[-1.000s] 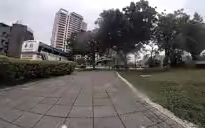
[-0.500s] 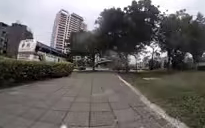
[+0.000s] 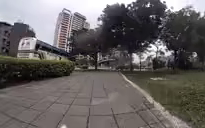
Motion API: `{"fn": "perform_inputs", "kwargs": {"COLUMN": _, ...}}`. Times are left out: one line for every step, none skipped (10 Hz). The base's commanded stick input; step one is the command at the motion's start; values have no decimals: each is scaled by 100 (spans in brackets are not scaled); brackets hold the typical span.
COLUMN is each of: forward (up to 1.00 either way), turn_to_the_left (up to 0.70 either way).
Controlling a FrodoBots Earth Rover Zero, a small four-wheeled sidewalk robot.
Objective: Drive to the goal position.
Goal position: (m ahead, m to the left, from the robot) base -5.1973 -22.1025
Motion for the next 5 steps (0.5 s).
{"fn": "perform_inputs", "kwargs": {"forward": 100, "turn_to_the_left": 0}}
{"fn": "perform_inputs", "kwargs": {"forward": 100, "turn_to_the_left": 0}}
{"fn": "perform_inputs", "kwargs": {"forward": 100, "turn_to_the_left": 0}}
{"fn": "perform_inputs", "kwargs": {"forward": 100, "turn_to_the_left": 0}}
{"fn": "perform_inputs", "kwargs": {"forward": 100, "turn_to_the_left": 0}}
